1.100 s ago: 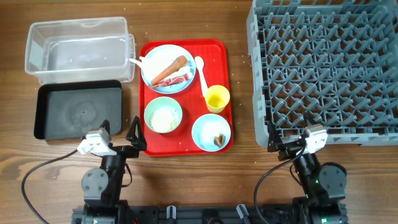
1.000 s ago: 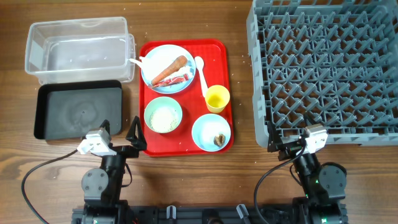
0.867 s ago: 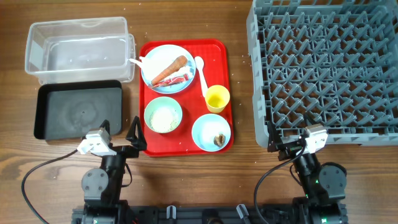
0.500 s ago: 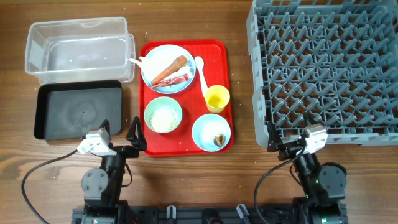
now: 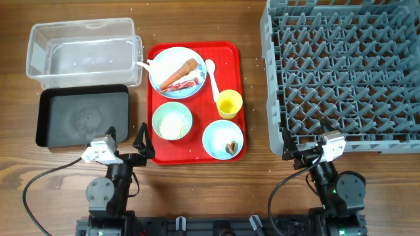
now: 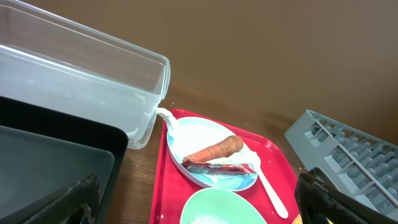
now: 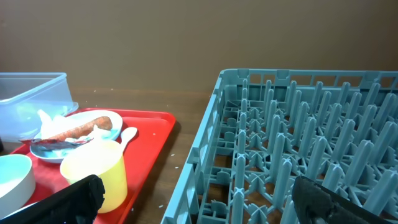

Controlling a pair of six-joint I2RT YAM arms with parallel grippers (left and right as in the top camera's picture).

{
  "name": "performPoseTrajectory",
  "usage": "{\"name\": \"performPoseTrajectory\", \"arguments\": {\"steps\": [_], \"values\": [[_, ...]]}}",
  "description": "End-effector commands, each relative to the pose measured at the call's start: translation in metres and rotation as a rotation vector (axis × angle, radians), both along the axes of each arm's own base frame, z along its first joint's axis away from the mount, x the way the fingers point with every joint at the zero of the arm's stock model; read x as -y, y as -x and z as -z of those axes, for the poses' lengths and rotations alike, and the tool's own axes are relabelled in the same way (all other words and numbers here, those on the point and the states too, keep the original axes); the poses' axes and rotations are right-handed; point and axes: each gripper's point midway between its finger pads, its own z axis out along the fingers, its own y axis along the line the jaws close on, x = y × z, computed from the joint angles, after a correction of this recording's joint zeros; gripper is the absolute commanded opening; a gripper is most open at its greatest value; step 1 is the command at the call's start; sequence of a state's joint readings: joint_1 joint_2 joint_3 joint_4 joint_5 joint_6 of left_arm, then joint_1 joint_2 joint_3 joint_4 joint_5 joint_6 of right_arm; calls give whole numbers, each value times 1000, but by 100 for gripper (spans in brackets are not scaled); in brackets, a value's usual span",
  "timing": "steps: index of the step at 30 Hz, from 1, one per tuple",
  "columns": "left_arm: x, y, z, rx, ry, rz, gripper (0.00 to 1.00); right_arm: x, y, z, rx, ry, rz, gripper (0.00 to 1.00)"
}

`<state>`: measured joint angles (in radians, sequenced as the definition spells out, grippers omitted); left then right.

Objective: Sort waste into correct bins and load items into the dishwasher rack

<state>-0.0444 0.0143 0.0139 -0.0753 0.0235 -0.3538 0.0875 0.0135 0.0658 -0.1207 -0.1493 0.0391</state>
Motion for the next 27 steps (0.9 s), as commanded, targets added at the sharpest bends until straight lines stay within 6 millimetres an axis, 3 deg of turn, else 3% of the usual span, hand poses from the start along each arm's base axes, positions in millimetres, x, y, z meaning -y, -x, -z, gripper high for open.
{"name": "performPoseTrajectory", "arguments": {"steps": [1,11,18,20,22,27], "values": [[-1,0,2,2,-9,-9,100,-3,0,1,5,13,-15,100],[-1,0,1,3,-9,-8,100,-2,0,2,4,13,-10,100],[-1,0,1,5,-6,-8,100,-1,-1,-9,48,9,-2,100],[2,0,-2,16,-5,8,100,-4,0,-21,95,4,-19,100],[16,2,-24,91,1,93,100,-8,4,-48,205,-4,-47,100],[20,10,-59,89,-2,115,100,-7,15,-96,361,12,-43,100]]}}
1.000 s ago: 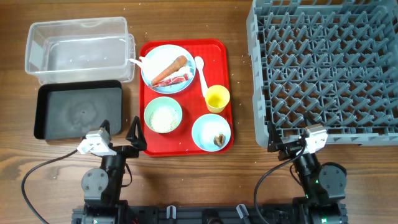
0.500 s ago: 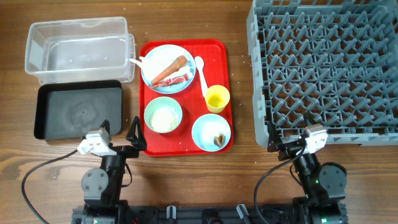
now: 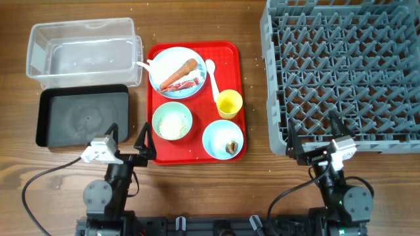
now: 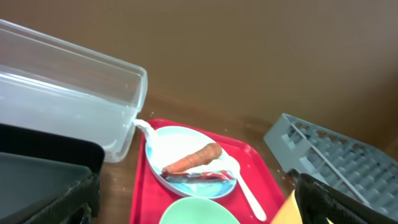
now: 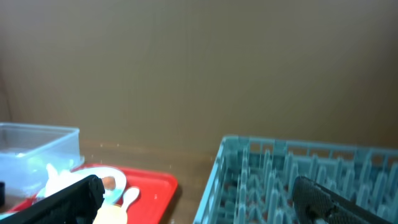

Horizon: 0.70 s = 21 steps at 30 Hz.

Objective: Sort waste into correct bins and load items into the dishwasher rack

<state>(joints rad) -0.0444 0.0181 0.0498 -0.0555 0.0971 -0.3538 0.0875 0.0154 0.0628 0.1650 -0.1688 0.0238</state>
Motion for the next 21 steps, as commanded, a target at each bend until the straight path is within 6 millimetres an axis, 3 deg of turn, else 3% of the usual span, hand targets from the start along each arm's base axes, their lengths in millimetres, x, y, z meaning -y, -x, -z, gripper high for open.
{"name": "performPoseTrajectory", "arguments": {"steps": [1,7,10,17,21], "values": [[7,8,-44,34,-12,42,100,-4,12,-35,89,21,-22,100],[8,0,-102,41,-86,43,100,-6,22,-75,159,82,-18,100],[11,-13,-126,-18,-137,67,100,-6,19,-83,112,98,-17,100],[14,-42,-149,-304,-191,104,100,-13,0,-88,-121,176,-56,100],[22,-57,-142,-492,-182,158,100,-15,-17,-87,-288,190,-71,100]]}}
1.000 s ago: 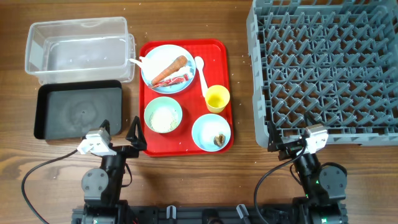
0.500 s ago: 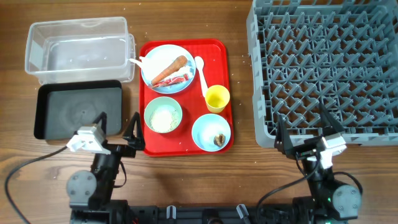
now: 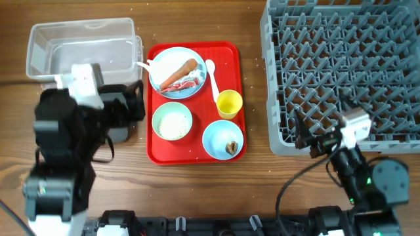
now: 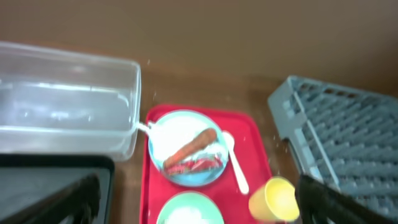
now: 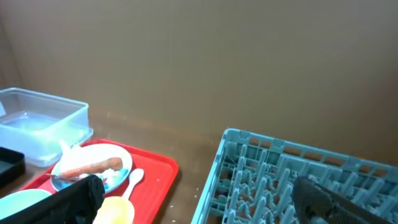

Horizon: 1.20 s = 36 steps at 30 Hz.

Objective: Sort waste into correct bins and load items into the dishwasher rack
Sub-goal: 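Reach the left gripper to the carrot on the blue plate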

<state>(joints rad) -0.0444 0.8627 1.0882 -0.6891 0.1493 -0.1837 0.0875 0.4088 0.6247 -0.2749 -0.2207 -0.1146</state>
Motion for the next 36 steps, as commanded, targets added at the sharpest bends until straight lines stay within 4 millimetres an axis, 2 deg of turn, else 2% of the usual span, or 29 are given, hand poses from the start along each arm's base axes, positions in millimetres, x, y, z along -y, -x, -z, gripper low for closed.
{"name": "performPoseTrajectory", "arguments": {"steps": [1,5,9,11,14,18,20,22,26,30,31,32,33,36], "values": [[13,-11,-1,-120,-4,65,100,-6,-11,-10,-96,39,-30,100],[25,-11,28,-338,-39,95,100,-11,-23,5,-267,60,-60,100],[47,-1,71,-556,-77,172,100,-30,-30,21,-371,54,-175,100],[58,4,94,-662,-102,207,100,-33,-34,33,-444,-3,-174,100],[67,-5,121,-748,-114,220,100,-33,-39,52,-561,-88,-143,100],[75,-12,148,-838,-100,239,100,-33,-41,72,-654,-111,-128,100],[78,-27,155,-815,-98,241,100,-34,-43,79,-686,-111,-126,100],[87,-43,151,-748,-77,258,100,-34,-44,83,-699,-111,-125,100],[101,-83,119,-563,-65,277,98,-34,-45,84,-703,-110,-124,100],[102,-119,97,-506,-135,288,99,-34,-45,84,-703,-110,-124,99],[101,-130,100,-509,-181,297,99,-34,-45,84,-704,-110,-124,100],[99,-144,111,-529,-252,320,99,-34,-44,85,-707,-110,-124,100],[100,-148,121,-546,-297,360,100,-34,-44,85,-708,-110,-124,100],[94,-153,179,-654,-461,488,98,-33,-43,87,-717,-110,-123,100]]}}
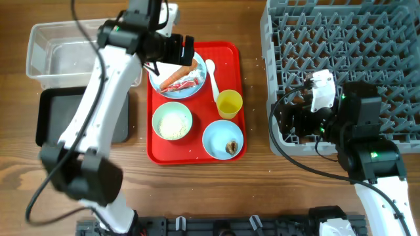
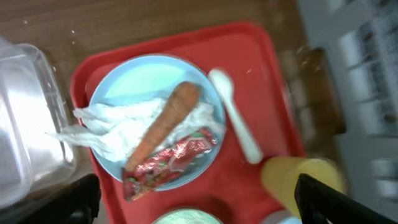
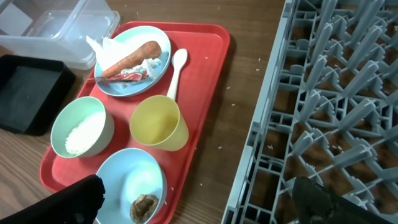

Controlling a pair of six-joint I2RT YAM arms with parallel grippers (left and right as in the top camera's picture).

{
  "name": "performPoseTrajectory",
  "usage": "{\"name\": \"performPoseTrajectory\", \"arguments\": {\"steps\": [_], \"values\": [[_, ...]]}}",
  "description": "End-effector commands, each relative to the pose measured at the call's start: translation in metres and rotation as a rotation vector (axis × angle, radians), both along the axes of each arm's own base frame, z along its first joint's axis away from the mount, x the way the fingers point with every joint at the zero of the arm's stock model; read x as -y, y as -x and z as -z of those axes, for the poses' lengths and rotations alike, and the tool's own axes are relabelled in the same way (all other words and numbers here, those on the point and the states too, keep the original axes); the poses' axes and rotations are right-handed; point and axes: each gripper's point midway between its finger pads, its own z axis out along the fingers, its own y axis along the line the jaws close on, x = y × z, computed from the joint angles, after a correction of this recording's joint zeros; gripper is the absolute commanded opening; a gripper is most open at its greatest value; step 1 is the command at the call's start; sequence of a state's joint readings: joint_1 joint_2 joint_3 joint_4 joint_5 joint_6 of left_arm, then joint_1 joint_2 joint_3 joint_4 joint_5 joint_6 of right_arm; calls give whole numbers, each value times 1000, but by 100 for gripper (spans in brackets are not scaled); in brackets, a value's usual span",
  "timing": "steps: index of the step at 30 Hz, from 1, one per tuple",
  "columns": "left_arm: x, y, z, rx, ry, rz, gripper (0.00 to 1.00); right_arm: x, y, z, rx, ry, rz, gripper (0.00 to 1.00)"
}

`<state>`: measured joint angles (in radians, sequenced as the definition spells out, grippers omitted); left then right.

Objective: Sort waste into correct bins and load items into the dishwasher rack
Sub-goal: 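Reach the left gripper to the carrot on the blue plate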

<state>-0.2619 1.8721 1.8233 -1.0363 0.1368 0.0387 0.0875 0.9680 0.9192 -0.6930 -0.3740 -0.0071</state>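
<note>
A red tray [image 1: 197, 154] carries a blue plate [image 2: 124, 81] with a carrot [image 2: 163, 121], a white napkin [image 2: 99, 127] and a red wrapper [image 2: 171, 160]. Also on it are a white spoon [image 1: 211, 75], a yellow cup [image 1: 229, 103], a green bowl of rice [image 1: 172, 122] and a blue bowl [image 1: 223, 139] holding a brown lump [image 3: 142, 208]. My left gripper [image 1: 178, 52] hangs open above the plate, holding nothing. My right gripper [image 1: 292, 121] is open beside the front left corner of the grey dishwasher rack [image 1: 341, 65].
A clear plastic bin [image 1: 72, 52] stands at the back left, touching the tray's corner. A black bin [image 1: 59, 118] lies in front of it. The rack fills the right side, and a strip of bare wood separates it from the tray.
My left gripper was over the two bins on the left and is now above the plate at the tray's far end. My right gripper has moved left along the rack's front and tilted down. Both stay open.
Both grippers first sat low at the table's front edge, open, looking level across the tray and rack. The right then looked higher up. Then the left stood over the bins and the right by the rack's front. Nothing on the tray has moved.
</note>
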Motion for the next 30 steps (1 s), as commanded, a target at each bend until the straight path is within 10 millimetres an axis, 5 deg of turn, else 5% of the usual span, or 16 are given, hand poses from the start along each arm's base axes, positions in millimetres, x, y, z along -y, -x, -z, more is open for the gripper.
{"name": "performPoseTrajectory", "arguments": {"steps": [1,5,13,22,30], "values": [[-14,-7,75,-119,-204,169,97,-4,1,-7,1,-21,-12,100],[-21,-8,131,-237,-234,164,87,-3,6,-1,-31,-12,-12,100],[-19,-10,190,-314,-245,203,61,-2,6,0,-36,-6,-5,100],[-17,-17,193,-290,-241,196,23,0,5,2,-41,2,4,100],[-23,-20,178,-269,-260,147,23,0,0,18,-100,8,7,100]]}}
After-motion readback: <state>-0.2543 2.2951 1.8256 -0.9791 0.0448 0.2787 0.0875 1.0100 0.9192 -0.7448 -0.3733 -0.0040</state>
